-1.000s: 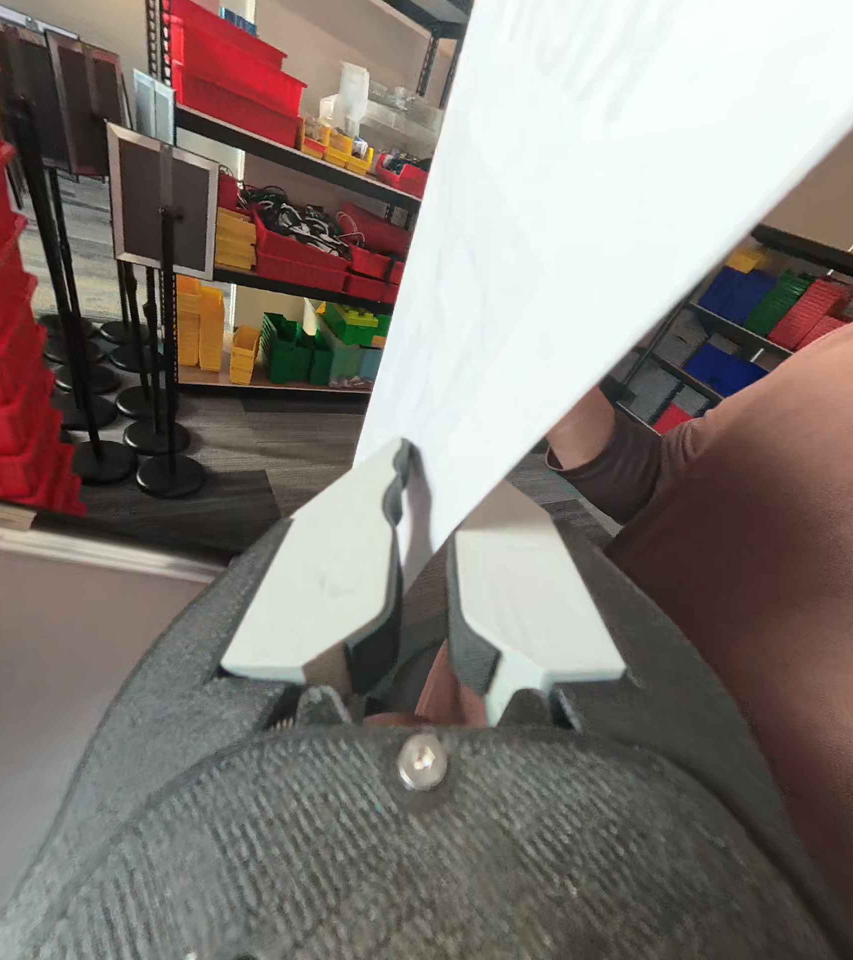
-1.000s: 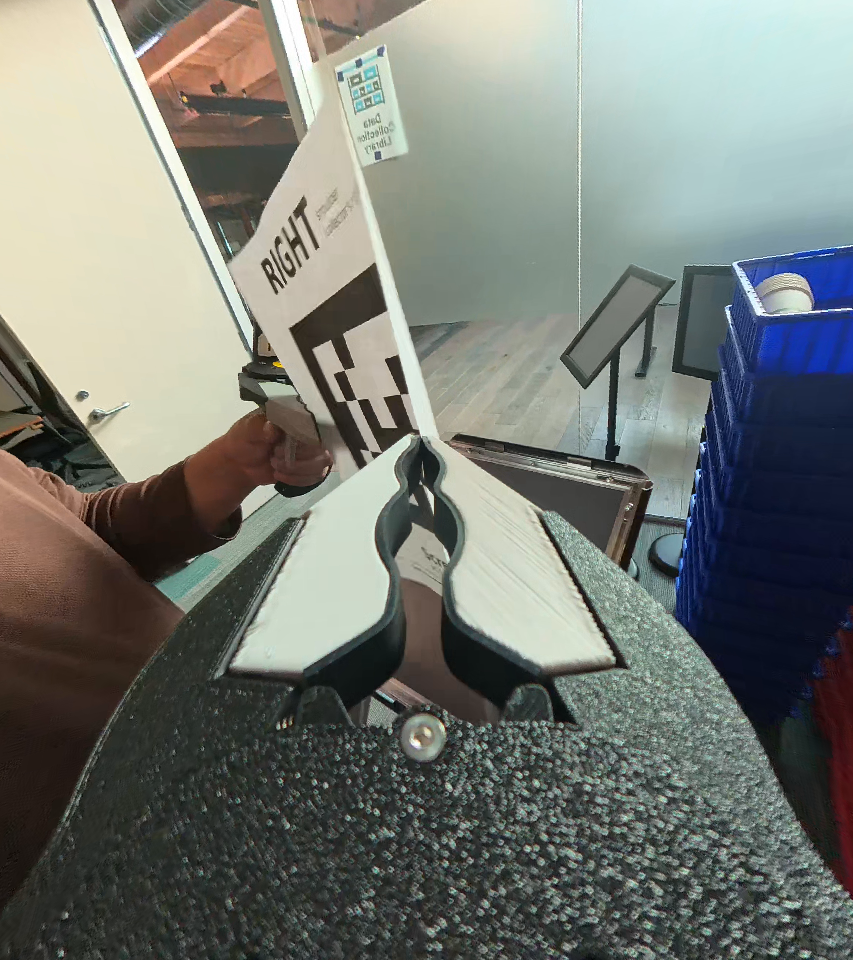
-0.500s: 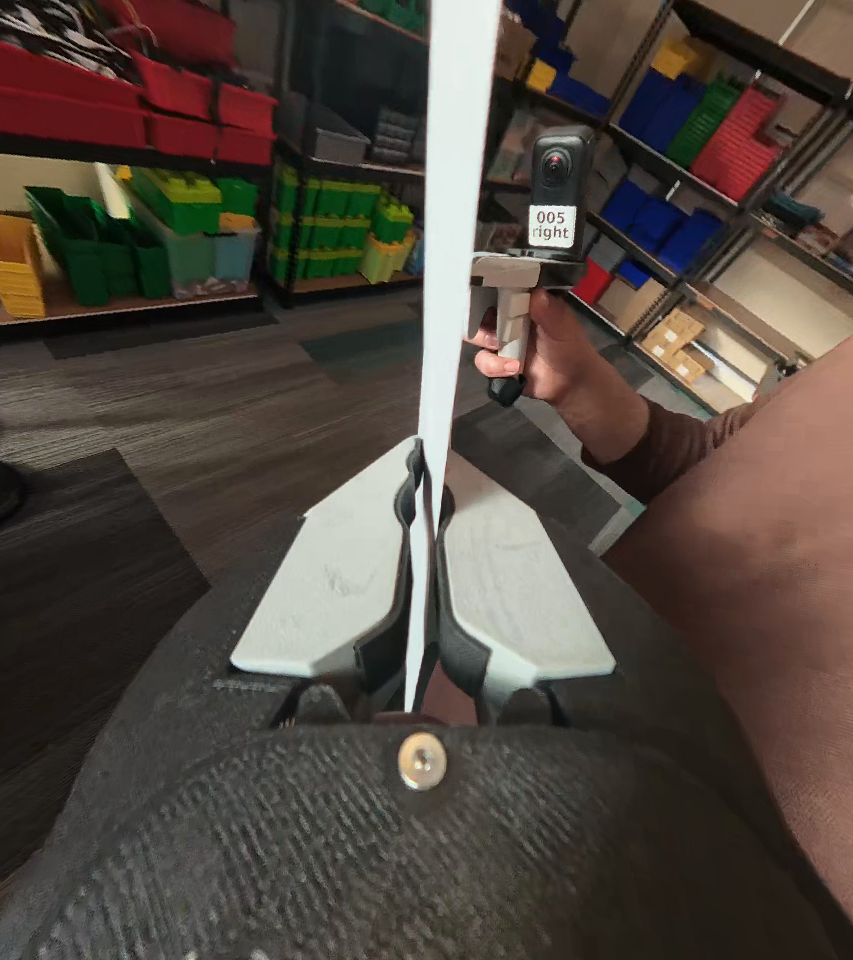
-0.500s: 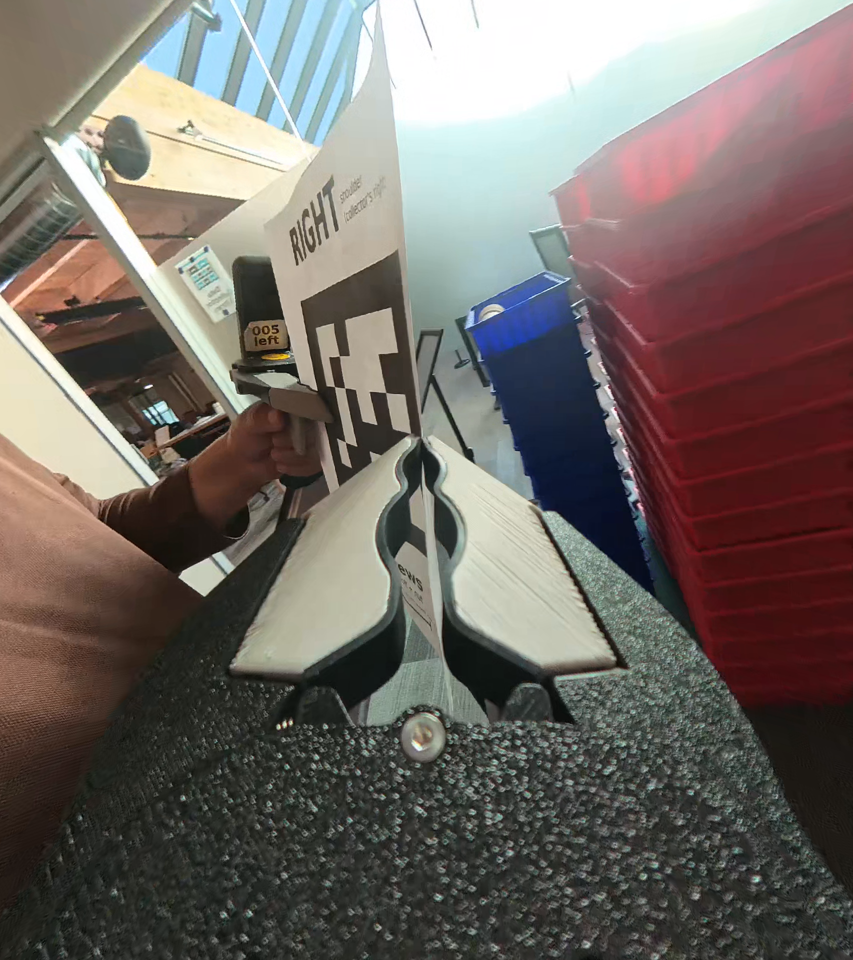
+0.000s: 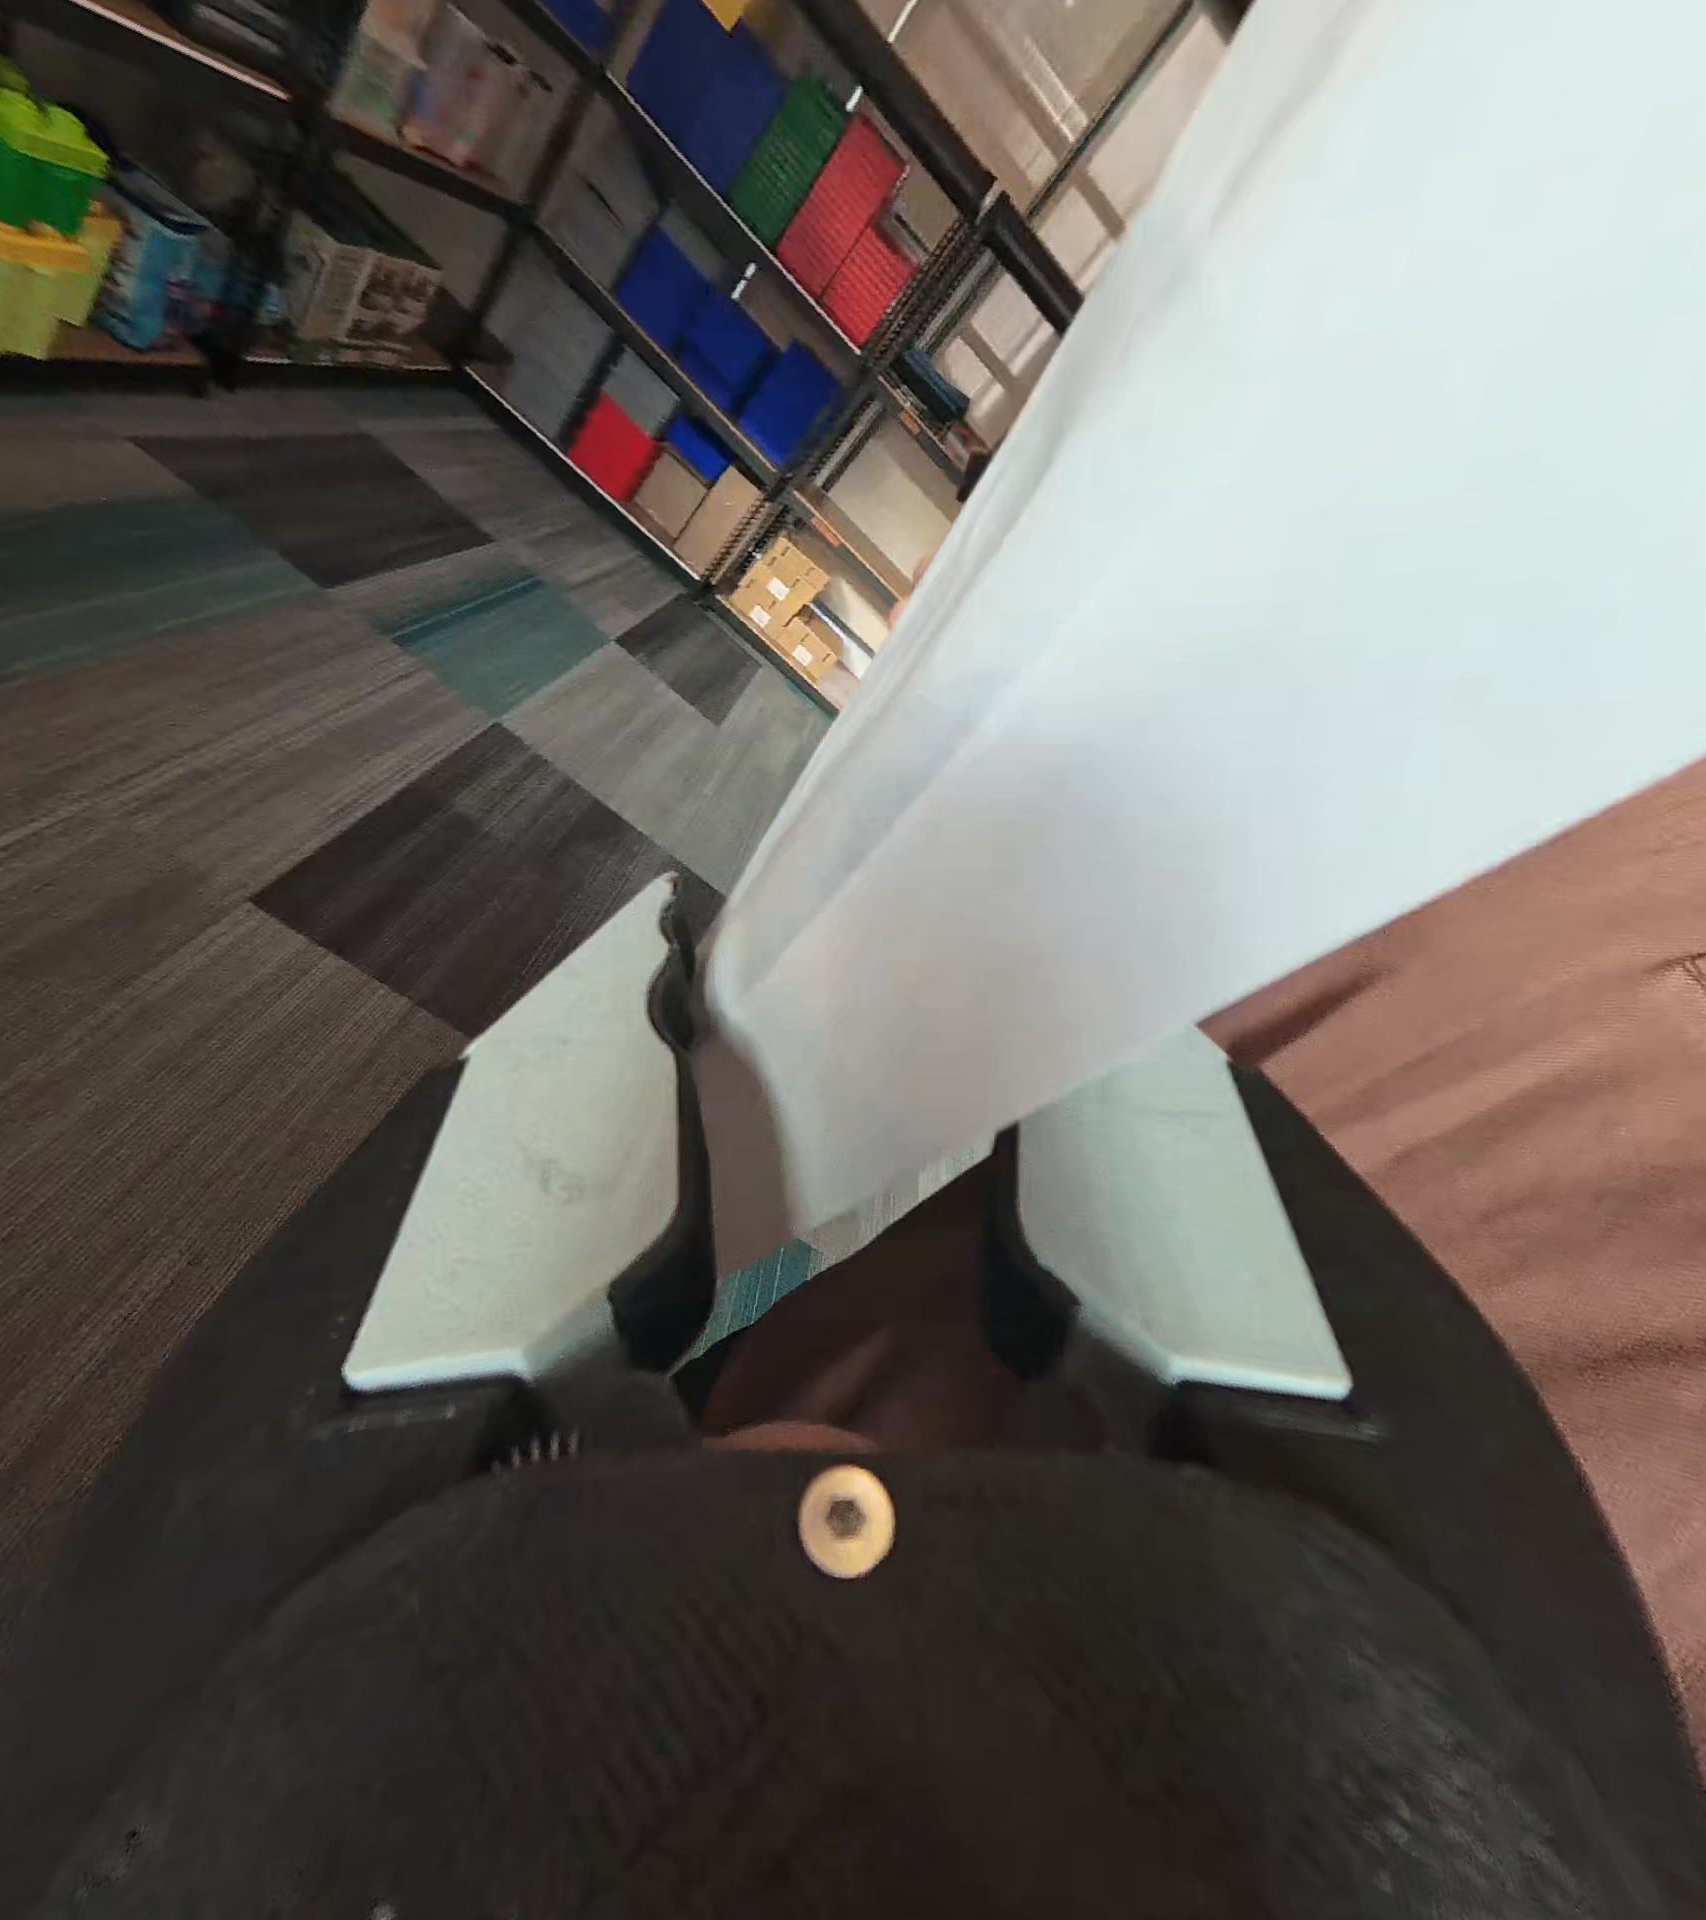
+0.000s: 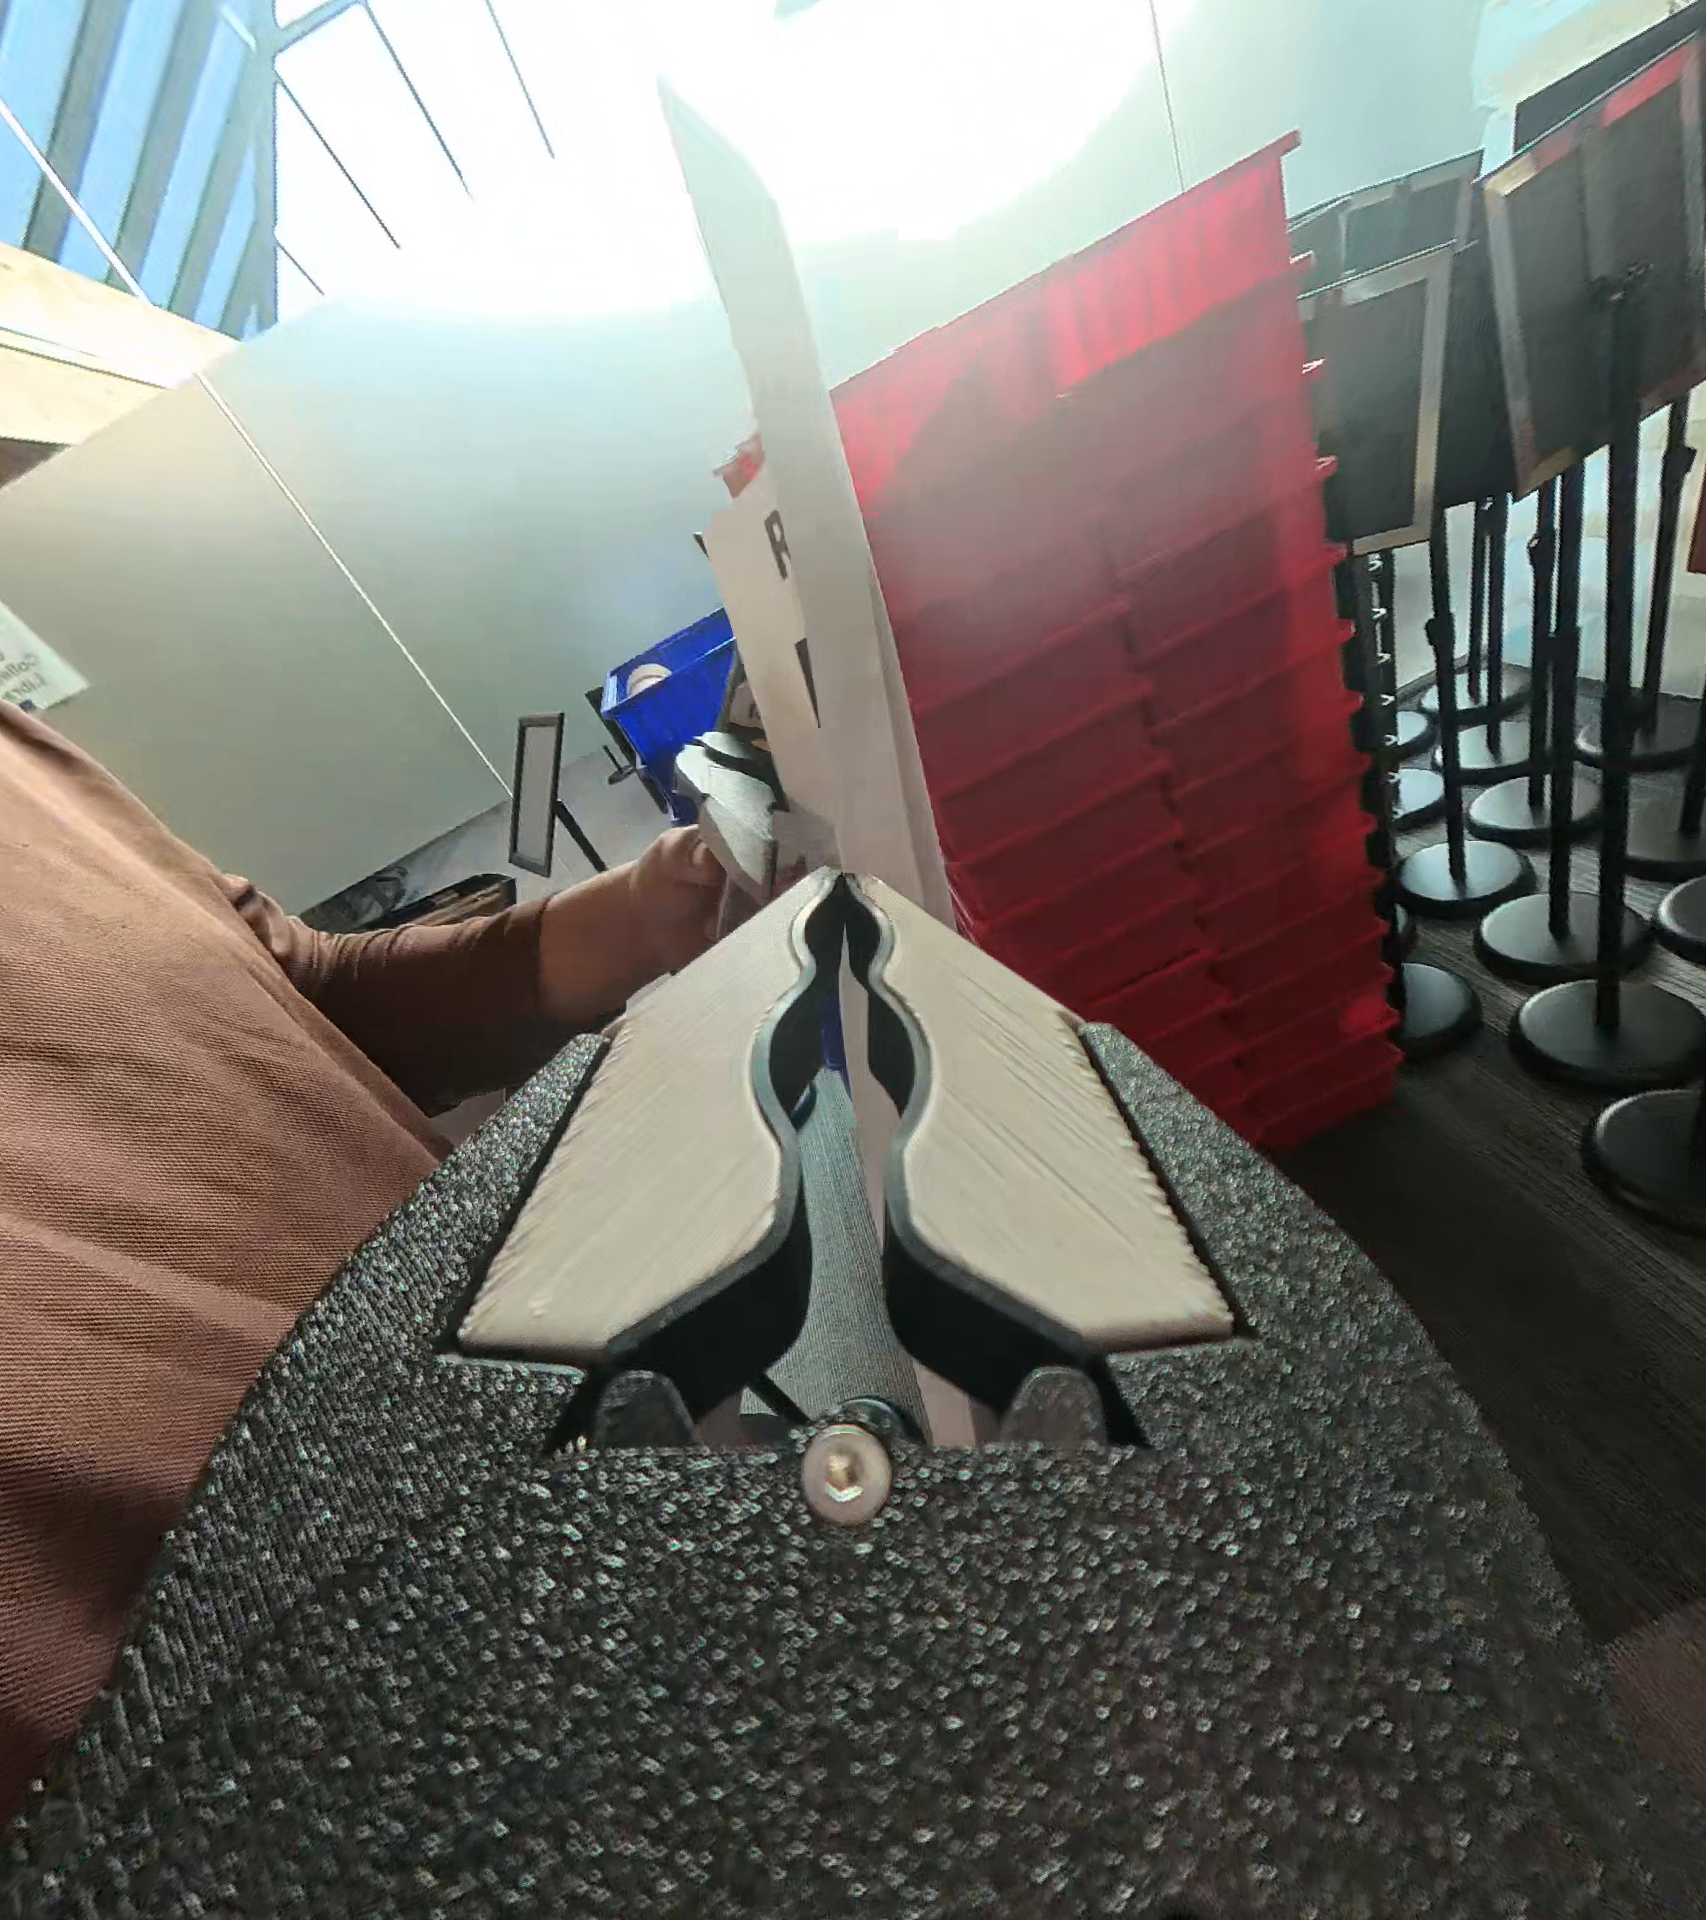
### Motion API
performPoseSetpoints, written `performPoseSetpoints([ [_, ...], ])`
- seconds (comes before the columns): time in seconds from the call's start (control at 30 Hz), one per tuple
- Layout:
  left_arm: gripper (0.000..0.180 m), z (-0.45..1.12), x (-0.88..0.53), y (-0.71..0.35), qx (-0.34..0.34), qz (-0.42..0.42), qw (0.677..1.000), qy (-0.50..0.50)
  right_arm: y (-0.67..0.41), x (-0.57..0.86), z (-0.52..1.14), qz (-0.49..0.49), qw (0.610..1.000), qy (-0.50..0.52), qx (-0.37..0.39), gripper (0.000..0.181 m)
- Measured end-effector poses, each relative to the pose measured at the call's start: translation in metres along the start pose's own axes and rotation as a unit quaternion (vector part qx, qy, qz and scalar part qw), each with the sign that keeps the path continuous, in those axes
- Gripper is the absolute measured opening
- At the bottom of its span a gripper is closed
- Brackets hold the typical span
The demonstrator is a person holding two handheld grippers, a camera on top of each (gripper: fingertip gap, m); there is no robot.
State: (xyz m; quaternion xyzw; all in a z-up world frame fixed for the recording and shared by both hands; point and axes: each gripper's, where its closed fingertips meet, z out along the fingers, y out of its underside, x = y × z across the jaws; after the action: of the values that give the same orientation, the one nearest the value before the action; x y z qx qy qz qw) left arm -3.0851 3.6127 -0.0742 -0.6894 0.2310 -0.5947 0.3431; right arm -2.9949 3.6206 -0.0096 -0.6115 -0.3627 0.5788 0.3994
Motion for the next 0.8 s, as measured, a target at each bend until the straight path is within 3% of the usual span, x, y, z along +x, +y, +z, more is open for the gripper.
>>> performPoseSetpoints([
  [0.1, 0.021, -0.007, -0.026, -0.021, 0.020, 0.031, 0.998, 0.042, -0.012, 0.015, 0.026, -0.015, 1.000, 0.011, -0.014, 0.000],
  [0.2, 0.000, -0.033, -0.045, -0.054, 0.051, 0.052, 0.994, 0.078, -0.023, 0.040, 0.062, -0.034, 0.998, 0.029, -0.032, 0.000],
  [0.47, 0.000, -0.131, -0.125, -0.093, 0.056, 0.103, 0.992, -0.040, -0.059, 0.117, 0.168, -0.077, 0.994, 0.037, -0.062, 0.001],
  [0.63, 0.000, -0.194, -0.193, -0.085, 0.073, 0.098, 0.973, -0.196, -0.083, 0.194, 0.227, -0.088, 0.992, -0.003, -0.086, 0.025],
  [0.8, 0.000, -0.233, -0.251, -0.053, 0.112, 0.014, 0.932, -0.344, -0.132, 0.259, 0.315, -0.103, 0.983, -0.127, -0.088, 0.043],
])
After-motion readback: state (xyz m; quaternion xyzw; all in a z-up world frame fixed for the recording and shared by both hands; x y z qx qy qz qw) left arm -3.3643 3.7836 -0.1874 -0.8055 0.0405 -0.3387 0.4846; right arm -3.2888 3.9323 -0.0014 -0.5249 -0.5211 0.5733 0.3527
